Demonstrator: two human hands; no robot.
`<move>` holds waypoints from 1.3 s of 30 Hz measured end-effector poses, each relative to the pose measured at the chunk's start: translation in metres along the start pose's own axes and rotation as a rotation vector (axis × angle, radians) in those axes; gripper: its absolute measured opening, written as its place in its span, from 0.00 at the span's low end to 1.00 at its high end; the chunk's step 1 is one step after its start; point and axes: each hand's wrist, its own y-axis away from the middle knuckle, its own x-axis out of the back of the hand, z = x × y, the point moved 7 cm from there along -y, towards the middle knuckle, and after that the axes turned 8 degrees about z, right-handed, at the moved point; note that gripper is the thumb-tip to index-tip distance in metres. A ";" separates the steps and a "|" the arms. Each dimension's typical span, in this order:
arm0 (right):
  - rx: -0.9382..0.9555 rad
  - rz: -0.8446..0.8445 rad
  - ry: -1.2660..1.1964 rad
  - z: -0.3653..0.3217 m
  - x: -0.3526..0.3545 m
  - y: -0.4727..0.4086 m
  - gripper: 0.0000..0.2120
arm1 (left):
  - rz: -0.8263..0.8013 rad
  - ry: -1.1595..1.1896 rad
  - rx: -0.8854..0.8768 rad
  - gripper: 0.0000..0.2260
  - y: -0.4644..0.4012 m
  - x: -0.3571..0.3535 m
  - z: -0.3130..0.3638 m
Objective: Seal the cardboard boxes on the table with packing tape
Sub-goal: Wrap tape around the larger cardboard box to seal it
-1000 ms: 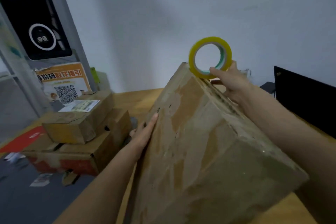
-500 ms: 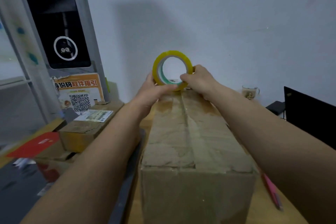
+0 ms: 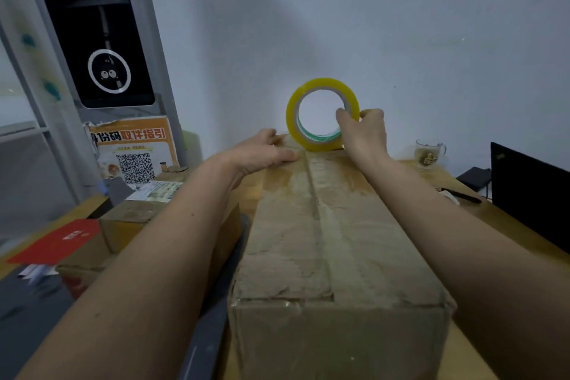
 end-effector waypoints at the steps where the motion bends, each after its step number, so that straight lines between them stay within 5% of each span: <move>1: -0.015 -0.023 0.019 0.001 -0.004 -0.001 0.10 | 0.021 -0.052 0.012 0.33 -0.002 0.005 0.005; 3: -0.028 -0.077 0.063 0.002 -0.010 -0.002 0.10 | 0.047 -0.107 0.013 0.30 -0.002 0.006 0.017; 7: 0.005 -0.078 0.057 -0.001 -0.009 -0.003 0.11 | 0.023 -0.157 -0.023 0.51 0.005 -0.012 0.023; 15: -0.139 -0.070 -0.224 -0.005 0.027 -0.020 0.10 | -0.057 -0.274 -0.064 0.42 0.011 -0.017 0.028; 24: 0.137 0.012 0.150 -0.013 0.067 -0.048 0.10 | -0.072 -0.309 -0.032 0.45 0.010 -0.016 0.026; 29: -0.006 -0.034 0.101 0.030 0.070 -0.045 0.07 | -0.097 -0.387 -0.048 0.51 0.011 -0.020 0.031; 33: -0.108 -0.033 0.061 0.067 0.065 -0.034 0.07 | -0.103 -0.356 -0.079 0.42 0.013 -0.021 0.031; 36: -0.260 -0.039 -0.079 0.097 0.056 -0.017 0.10 | -0.048 -0.151 -0.036 0.34 0.015 -0.018 0.023; 39: -0.514 -0.062 -0.489 0.114 0.042 0.001 0.16 | 0.015 0.124 0.161 0.32 0.014 -0.012 0.001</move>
